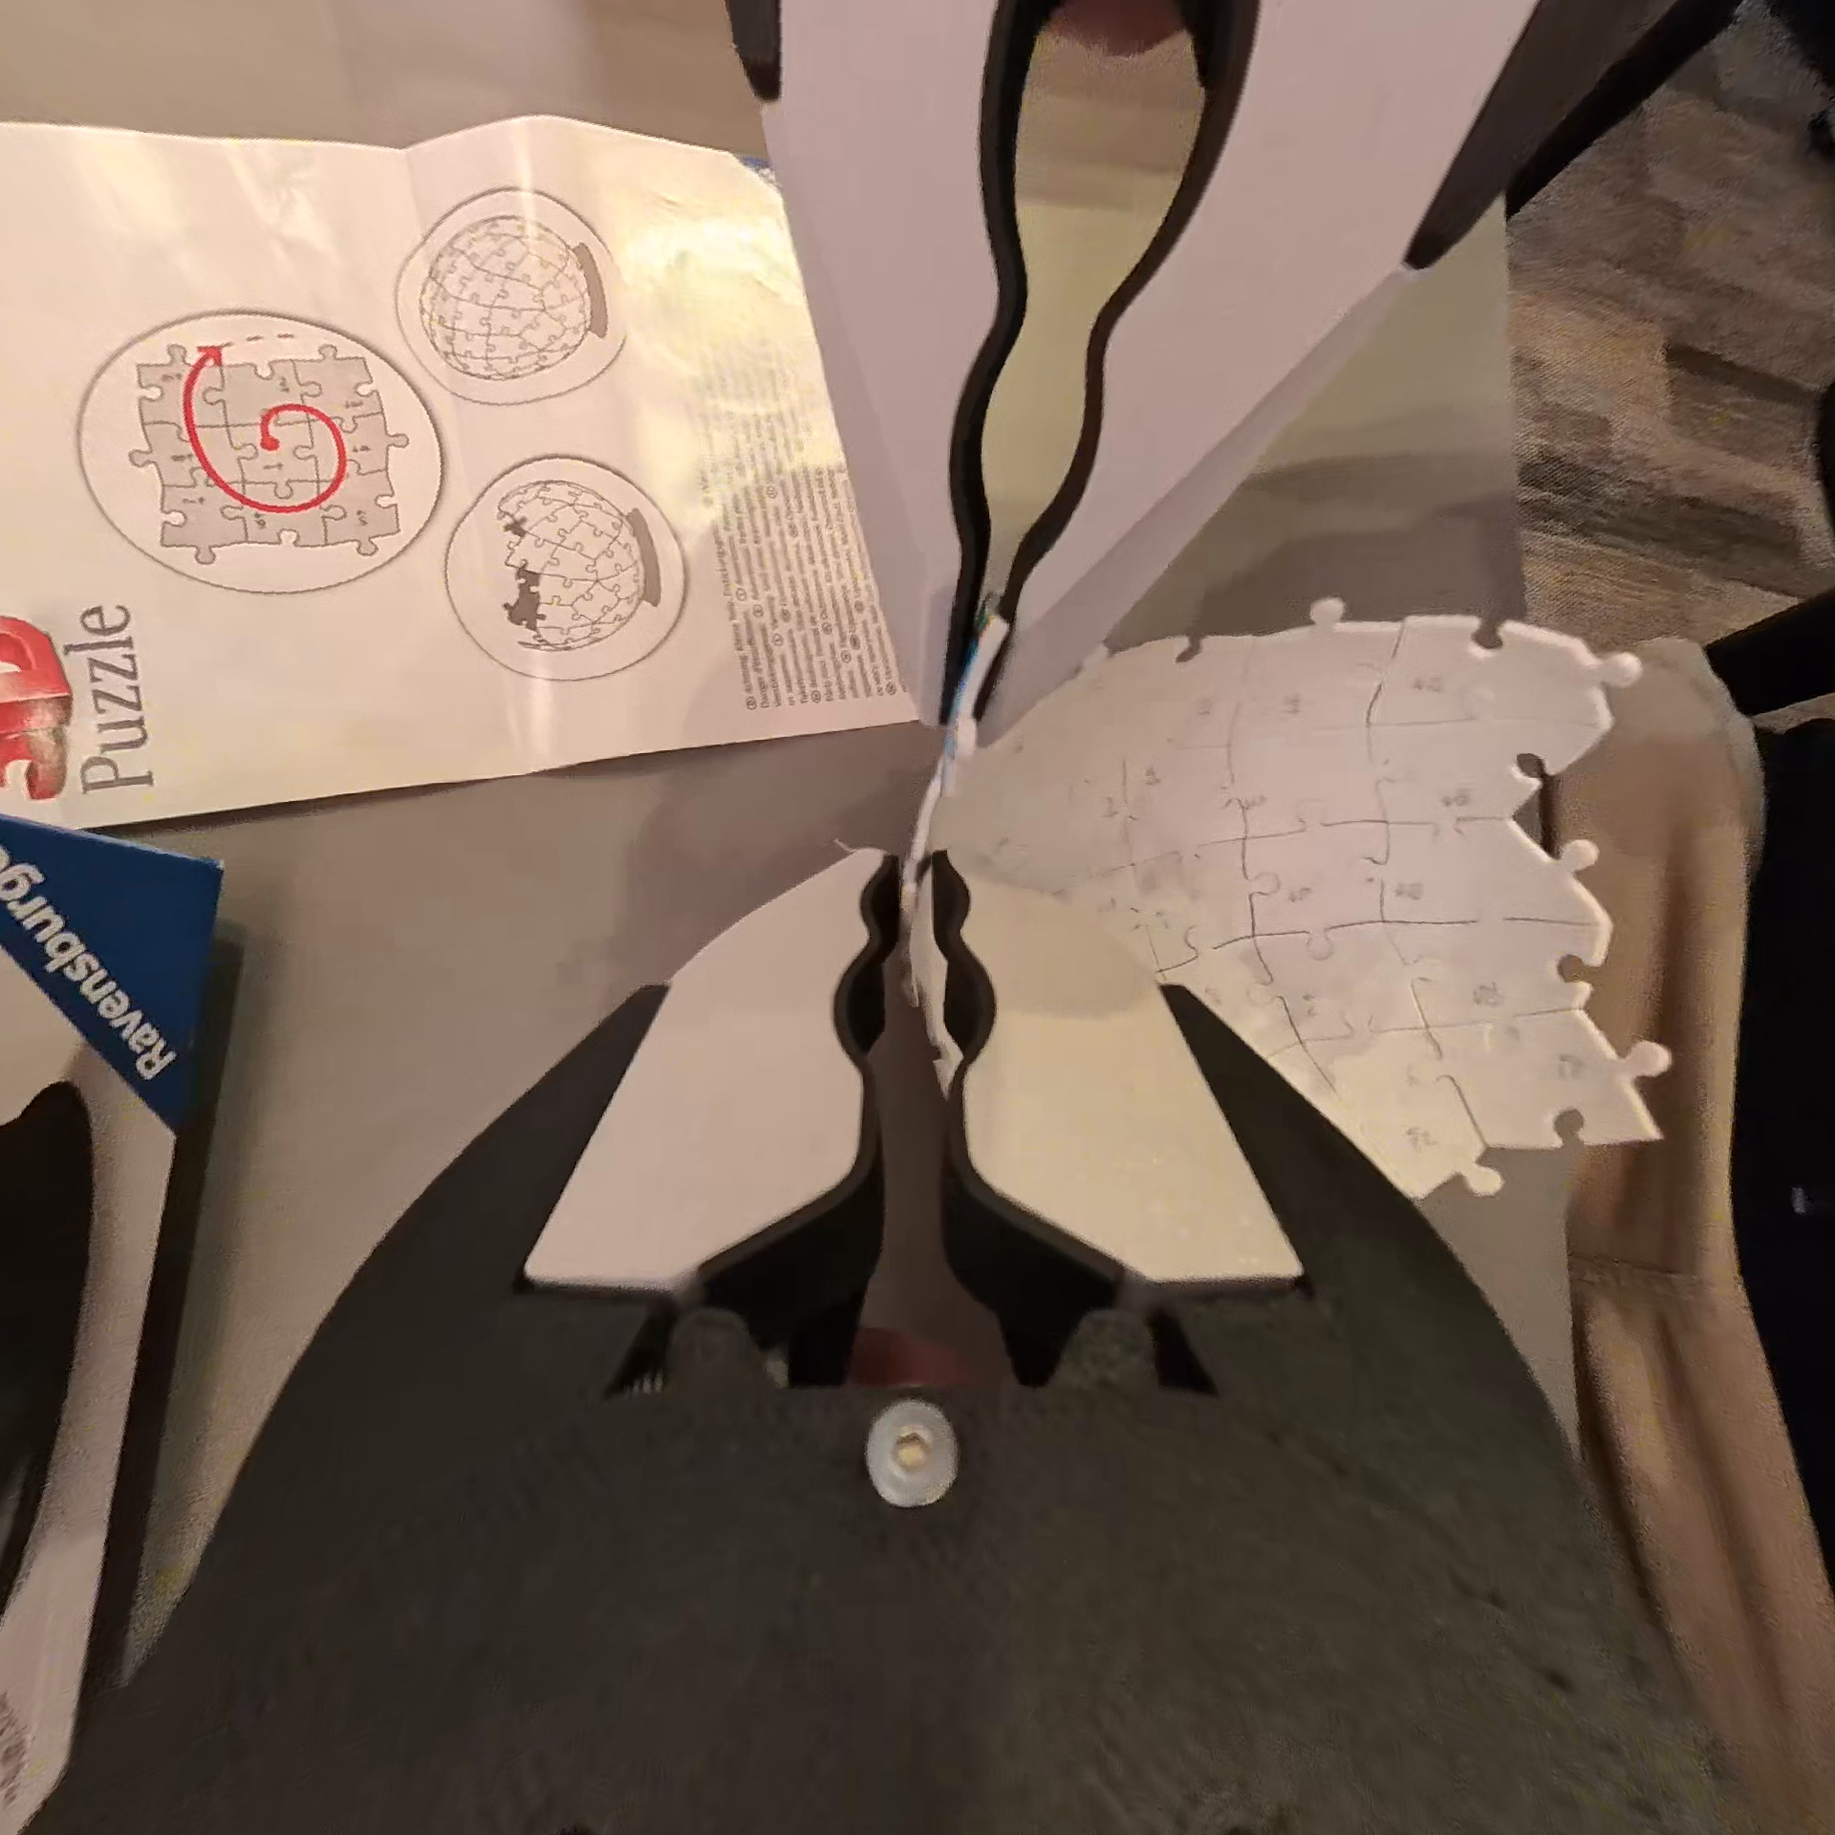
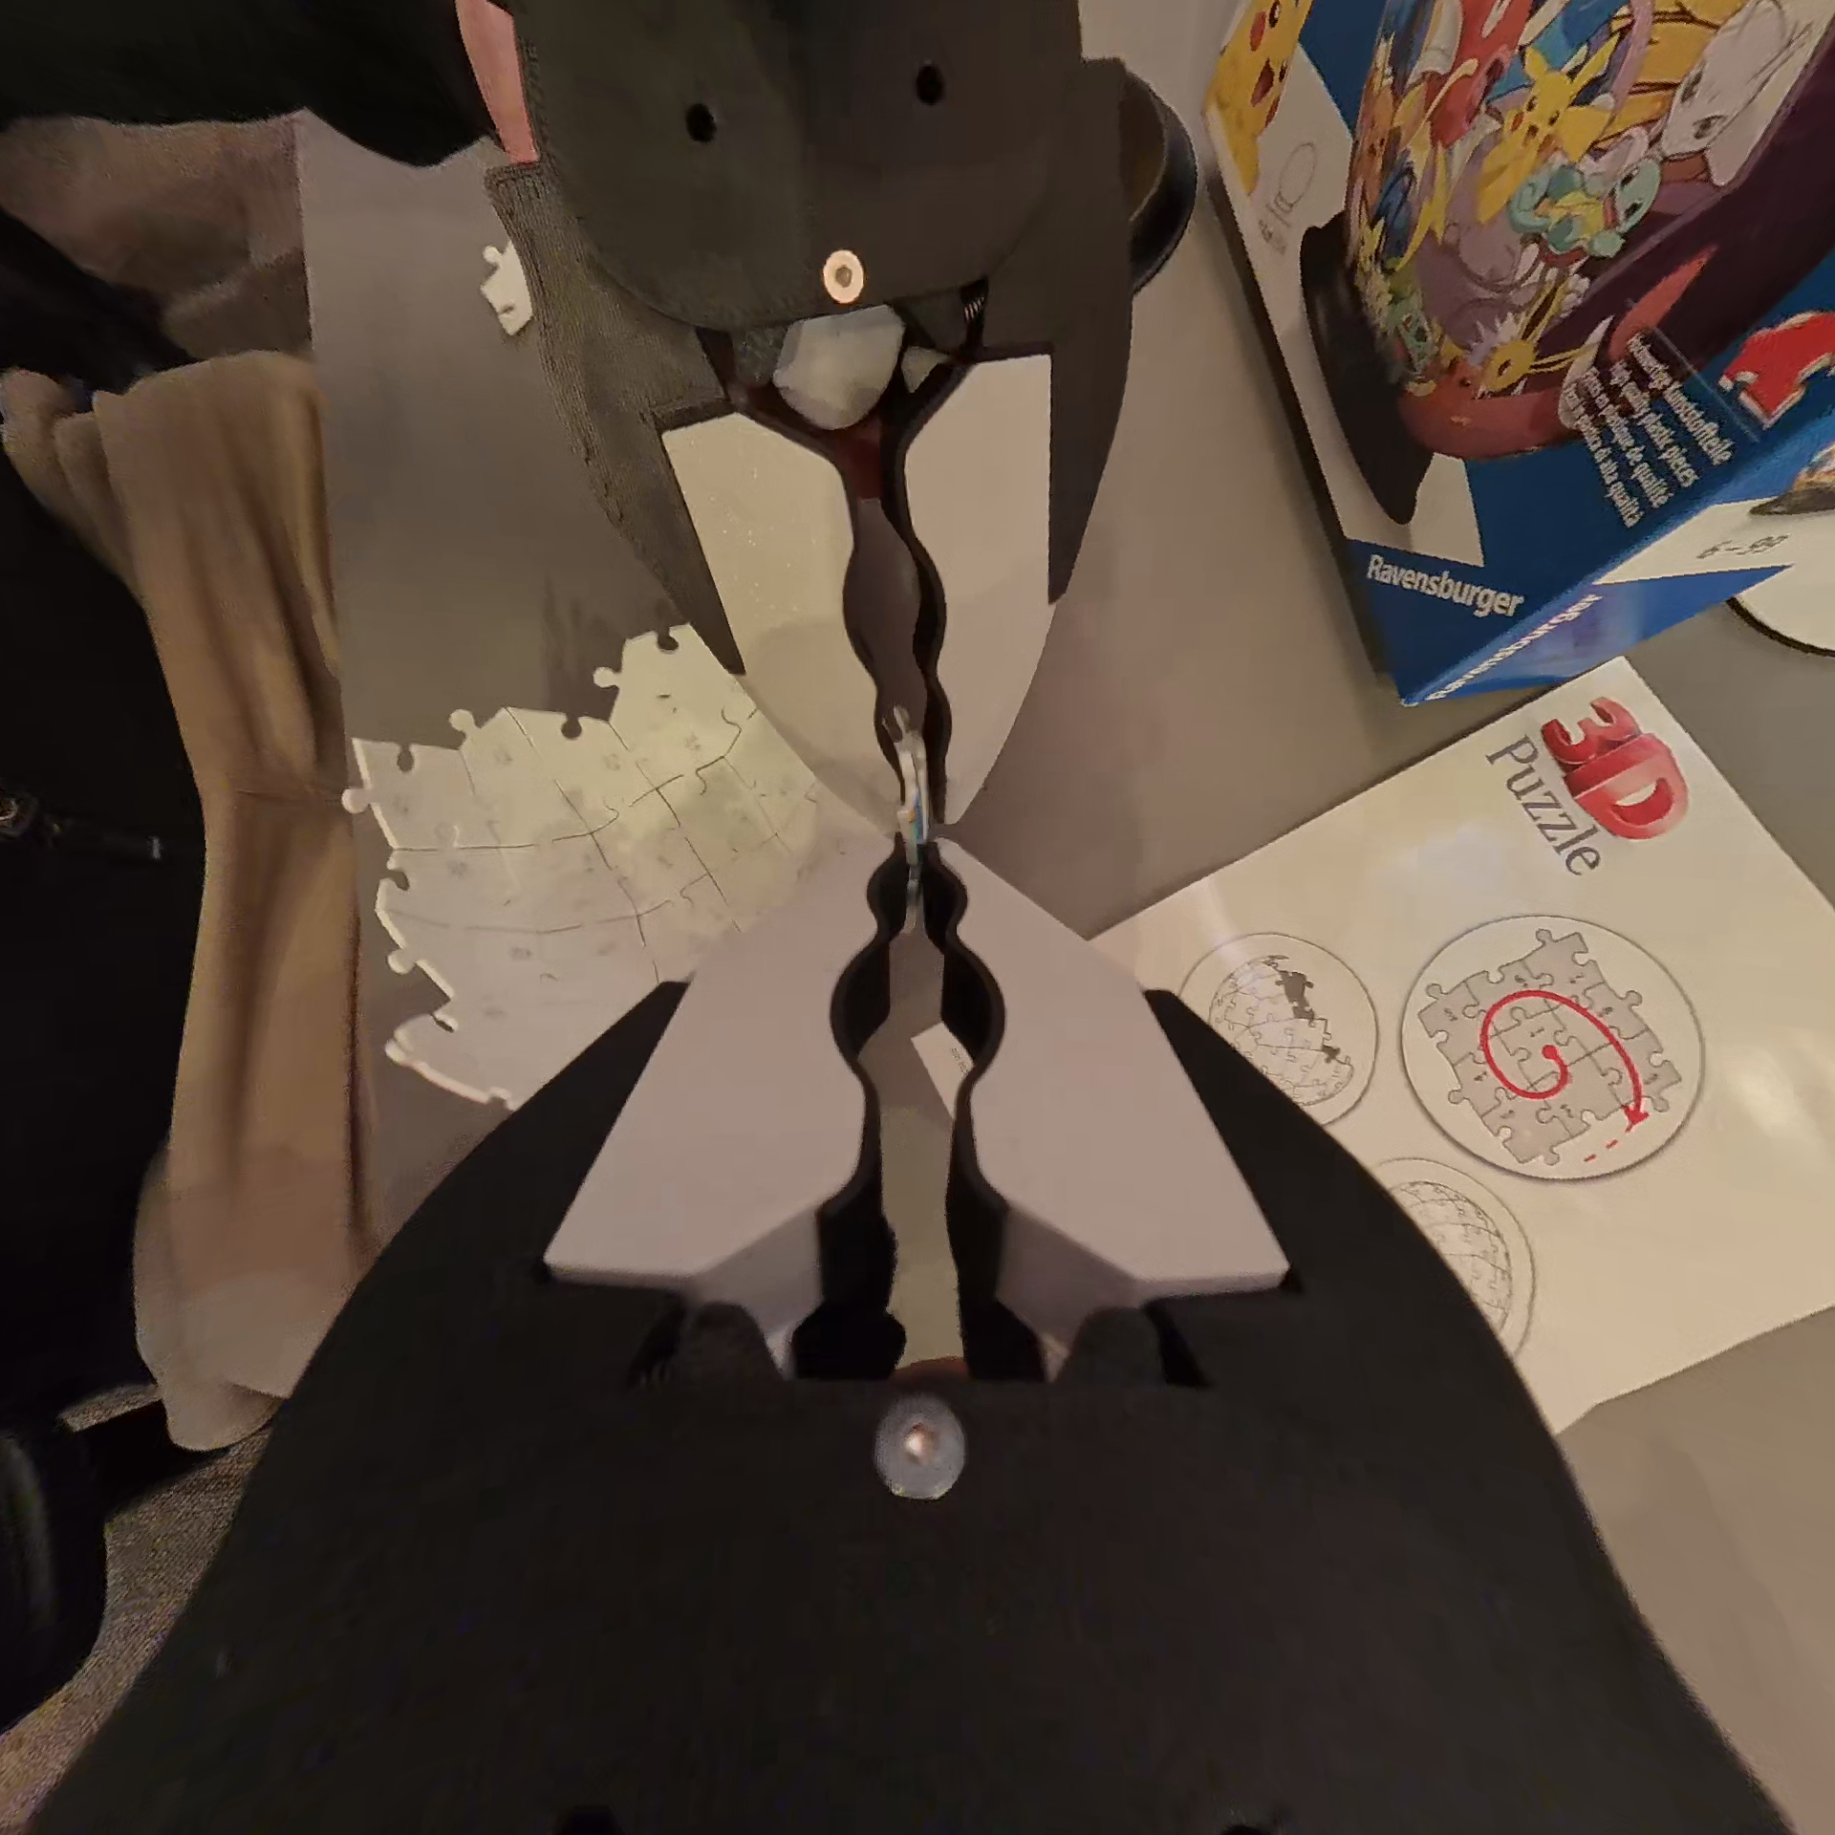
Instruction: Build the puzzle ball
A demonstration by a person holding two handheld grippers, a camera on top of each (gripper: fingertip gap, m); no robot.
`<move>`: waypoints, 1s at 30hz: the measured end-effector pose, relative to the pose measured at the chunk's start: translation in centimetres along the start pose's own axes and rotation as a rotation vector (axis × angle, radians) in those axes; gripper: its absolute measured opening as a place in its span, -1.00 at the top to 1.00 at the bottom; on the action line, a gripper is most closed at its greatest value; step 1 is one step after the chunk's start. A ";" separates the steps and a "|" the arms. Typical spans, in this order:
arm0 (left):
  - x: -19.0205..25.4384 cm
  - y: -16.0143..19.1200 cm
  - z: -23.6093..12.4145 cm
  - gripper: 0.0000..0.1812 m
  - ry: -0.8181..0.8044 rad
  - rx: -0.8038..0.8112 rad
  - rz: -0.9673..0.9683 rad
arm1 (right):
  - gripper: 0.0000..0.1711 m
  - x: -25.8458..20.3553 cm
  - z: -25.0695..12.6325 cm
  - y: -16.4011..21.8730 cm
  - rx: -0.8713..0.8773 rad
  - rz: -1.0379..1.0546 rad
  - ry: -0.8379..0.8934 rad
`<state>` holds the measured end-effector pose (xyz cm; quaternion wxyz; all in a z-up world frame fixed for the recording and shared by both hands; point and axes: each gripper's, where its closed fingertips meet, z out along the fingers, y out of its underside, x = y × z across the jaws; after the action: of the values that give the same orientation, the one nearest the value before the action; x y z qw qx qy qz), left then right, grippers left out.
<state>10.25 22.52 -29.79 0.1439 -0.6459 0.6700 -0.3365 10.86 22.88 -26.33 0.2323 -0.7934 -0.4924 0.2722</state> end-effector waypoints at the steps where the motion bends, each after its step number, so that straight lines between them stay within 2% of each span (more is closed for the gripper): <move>1: 0.0 0.0 0.1 0.94 0.013 0.002 -0.009 | 1.00 0.0 0.1 0.1 -0.012 0.000 -0.007; 16: 0.0 0.0 0.9 0.96 0.118 -0.089 -0.064 | 1.00 0.4 0.7 1.7 -0.146 0.031 -0.017; 30: -0.4 0.1 1.6 0.96 0.129 -0.155 -0.082 | 1.00 1.3 1.0 2.5 -0.114 0.160 0.013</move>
<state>11.19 22.44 -31.11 0.0361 -0.6591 0.6748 -0.3300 12.34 23.19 -28.90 0.1676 -0.8439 -0.4406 0.2563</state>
